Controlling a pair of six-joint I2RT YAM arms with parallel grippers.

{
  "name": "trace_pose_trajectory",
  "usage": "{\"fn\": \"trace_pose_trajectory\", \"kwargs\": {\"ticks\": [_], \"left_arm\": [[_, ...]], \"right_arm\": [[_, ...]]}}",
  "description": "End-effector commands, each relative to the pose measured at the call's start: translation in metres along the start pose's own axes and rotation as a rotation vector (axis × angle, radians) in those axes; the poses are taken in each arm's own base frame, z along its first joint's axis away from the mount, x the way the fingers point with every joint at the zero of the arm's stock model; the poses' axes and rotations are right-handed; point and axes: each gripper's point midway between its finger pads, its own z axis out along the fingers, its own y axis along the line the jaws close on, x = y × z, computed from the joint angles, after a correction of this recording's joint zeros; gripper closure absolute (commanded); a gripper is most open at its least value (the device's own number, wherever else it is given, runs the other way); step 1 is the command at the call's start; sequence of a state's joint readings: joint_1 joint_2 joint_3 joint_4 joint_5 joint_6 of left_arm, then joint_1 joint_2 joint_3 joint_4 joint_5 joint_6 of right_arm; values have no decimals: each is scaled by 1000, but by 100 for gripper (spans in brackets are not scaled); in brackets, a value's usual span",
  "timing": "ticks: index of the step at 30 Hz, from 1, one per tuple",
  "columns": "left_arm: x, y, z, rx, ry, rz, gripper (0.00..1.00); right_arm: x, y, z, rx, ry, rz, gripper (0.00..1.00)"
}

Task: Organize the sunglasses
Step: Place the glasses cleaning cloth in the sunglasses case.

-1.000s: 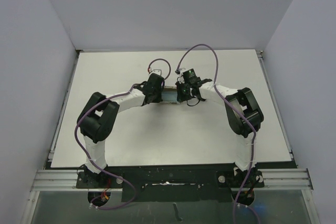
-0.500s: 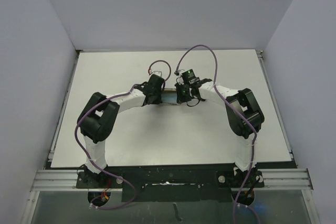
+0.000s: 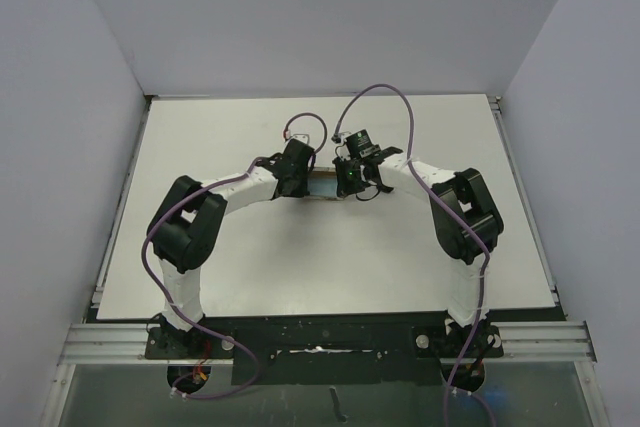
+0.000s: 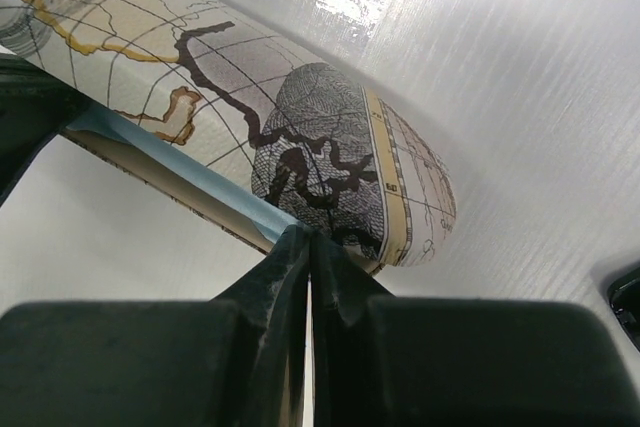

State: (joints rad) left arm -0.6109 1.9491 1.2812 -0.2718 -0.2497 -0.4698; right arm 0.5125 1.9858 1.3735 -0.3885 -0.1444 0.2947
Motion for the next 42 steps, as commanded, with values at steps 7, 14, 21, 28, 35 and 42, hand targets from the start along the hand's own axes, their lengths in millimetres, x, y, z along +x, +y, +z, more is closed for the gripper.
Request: {"fn": "trace_pose_trajectory", "kwargs": {"ticks": [7, 14, 21, 28, 35, 42], "left_arm": [[-27, 4, -20, -16, -40, 17, 100], [-24, 5, -21, -20, -28, 30, 100], [-22, 6, -21, -24, -19, 37, 100], [-19, 10, -20, -45, -18, 44, 100], [-15, 11, -19, -55, -9, 54, 100], [-7, 13, -15, -70, 8, 69, 100]], "right_arm": [[-10, -1, -21, 18, -13, -22, 100], [-6, -5, -21, 32, 2, -25, 100], [-1, -7, -20, 39, 16, -25, 100], [2, -12, -20, 63, 16, -27, 100], [9, -12, -18, 80, 42, -36, 100], [18, -17, -15, 117, 60, -49, 100]]}}
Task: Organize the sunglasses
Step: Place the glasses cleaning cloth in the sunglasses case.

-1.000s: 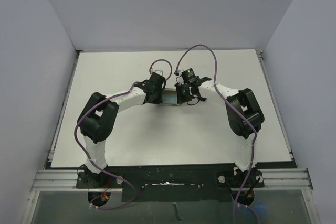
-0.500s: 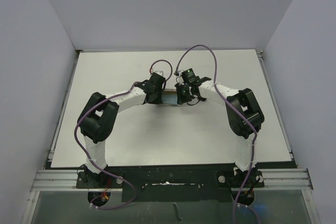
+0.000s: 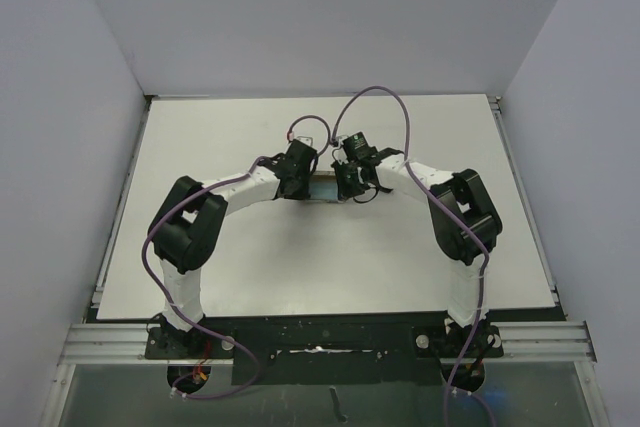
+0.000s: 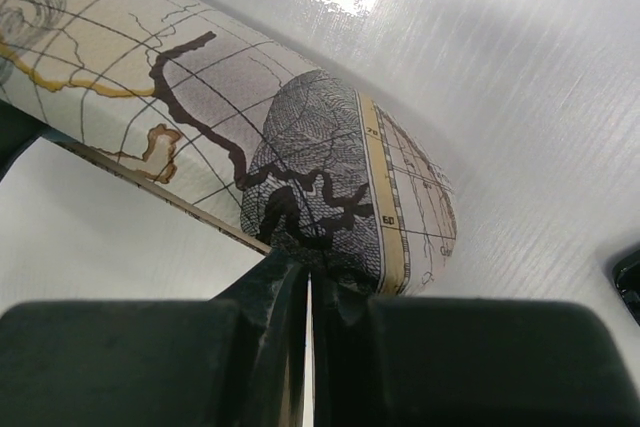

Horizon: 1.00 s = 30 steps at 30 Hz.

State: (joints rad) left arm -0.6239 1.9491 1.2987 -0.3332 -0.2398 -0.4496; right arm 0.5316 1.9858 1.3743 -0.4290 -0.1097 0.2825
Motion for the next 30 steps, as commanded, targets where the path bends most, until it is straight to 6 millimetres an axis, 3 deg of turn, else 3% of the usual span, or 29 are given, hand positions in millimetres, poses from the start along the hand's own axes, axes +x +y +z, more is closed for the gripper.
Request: {"fn": "trace_pose_trajectory", "kwargs": {"ticks": [1, 23, 30], "left_arm": [[-15, 15, -10, -70, -34, 27, 100], [-3, 13, -5, -83, -2, 54, 100], [-1, 12, -4, -92, 3, 65, 100]], "right_arm": [[9, -18, -13, 87, 26, -26, 100], [27, -22, -5, 125, 82, -46, 100], [24, -20, -7, 128, 67, -46, 93]]}}
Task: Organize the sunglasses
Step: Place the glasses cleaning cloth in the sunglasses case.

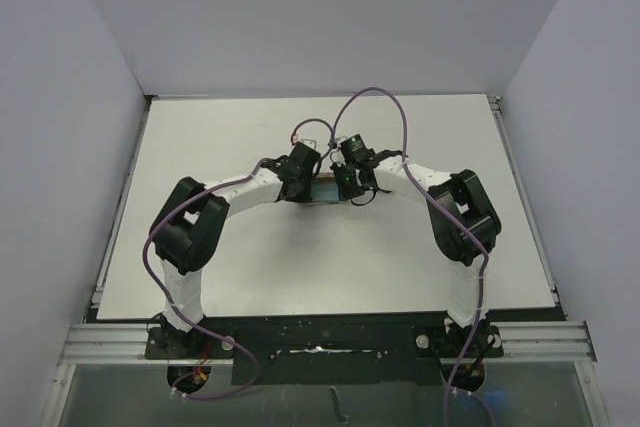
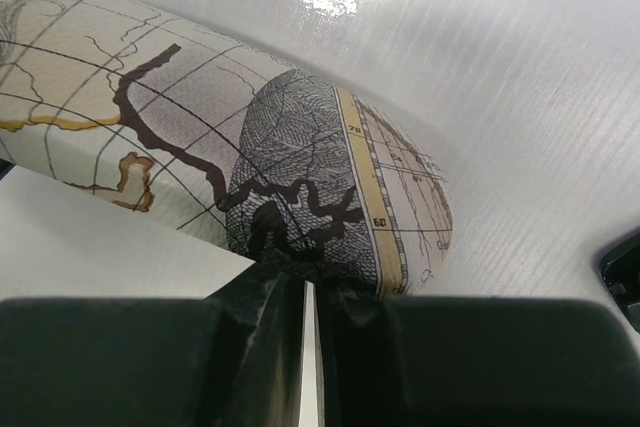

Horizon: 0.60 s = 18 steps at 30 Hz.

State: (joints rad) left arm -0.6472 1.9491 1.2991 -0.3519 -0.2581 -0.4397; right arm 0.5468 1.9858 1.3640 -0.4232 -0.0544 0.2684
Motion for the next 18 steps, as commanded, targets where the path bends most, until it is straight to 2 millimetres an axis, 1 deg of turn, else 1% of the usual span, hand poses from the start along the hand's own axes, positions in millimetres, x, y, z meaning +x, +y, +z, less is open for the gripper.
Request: {"fn": "trace_pose_trajectory", "kwargs": {"ticks": [1, 3, 6, 9, 14, 16, 18], "left_arm": [[-7, 17, -2, -82, -6, 32, 100], [-6, 16, -1, -84, -4, 35, 100], [-6, 17, -2, -87, -5, 34, 100], [-7, 18, -3, -91, -8, 32, 100], [-7, 19, -5, -93, -9, 30, 94], [-7, 19, -5, -91, -10, 30, 91], [-7, 19, -5, -93, -11, 30, 90]], "right_arm": [[21, -15, -9, 79, 67, -22, 92], [21, -15, -10, 80, 64, -20, 91], [19, -14, -10, 78, 56, -21, 86], [17, -13, -11, 77, 50, -20, 84], [16, -13, -12, 78, 48, -19, 83], [16, -12, -12, 77, 47, -20, 80], [15, -12, -13, 80, 45, -20, 80]]}}
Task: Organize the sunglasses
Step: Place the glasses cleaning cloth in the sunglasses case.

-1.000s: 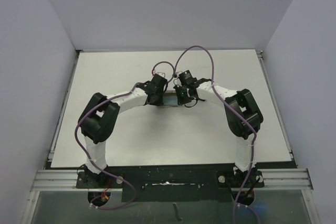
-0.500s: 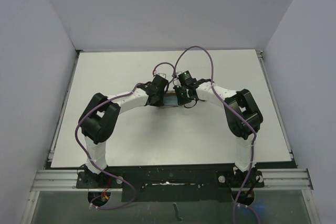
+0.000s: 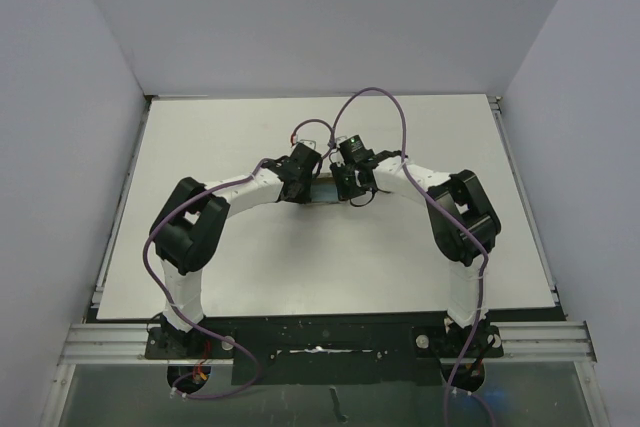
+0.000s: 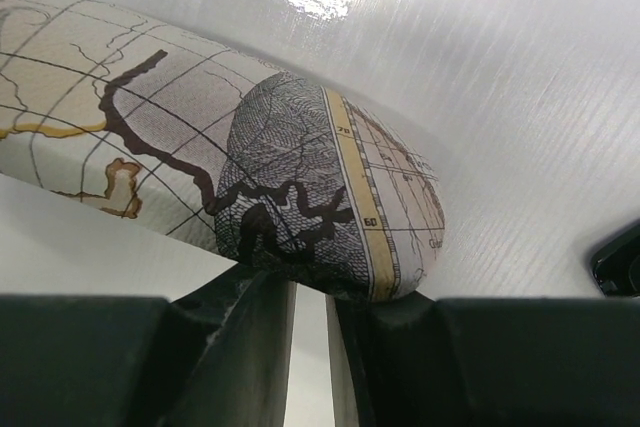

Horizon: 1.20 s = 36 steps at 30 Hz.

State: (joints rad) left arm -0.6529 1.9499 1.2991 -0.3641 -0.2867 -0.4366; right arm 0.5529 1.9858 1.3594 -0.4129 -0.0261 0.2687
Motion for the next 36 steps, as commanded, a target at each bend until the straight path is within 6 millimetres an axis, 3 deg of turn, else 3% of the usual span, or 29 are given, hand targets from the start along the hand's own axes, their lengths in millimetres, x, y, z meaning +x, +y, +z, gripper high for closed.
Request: {"fn": "trace_pose_trajectory", "kwargs": {"ticks": [1, 10, 36], "left_arm": [[-9, 15, -5, -65, -11, 21, 90], [-9, 19, -8, -84, -16, 22, 83], [-26, 21, -30, -125, -77, 30, 79]], "right_arm": [[15, -10, -14, 55, 52, -17, 79], [15, -10, -17, 59, 43, -13, 74], [5, -9, -25, 69, -8, -11, 68]]}}
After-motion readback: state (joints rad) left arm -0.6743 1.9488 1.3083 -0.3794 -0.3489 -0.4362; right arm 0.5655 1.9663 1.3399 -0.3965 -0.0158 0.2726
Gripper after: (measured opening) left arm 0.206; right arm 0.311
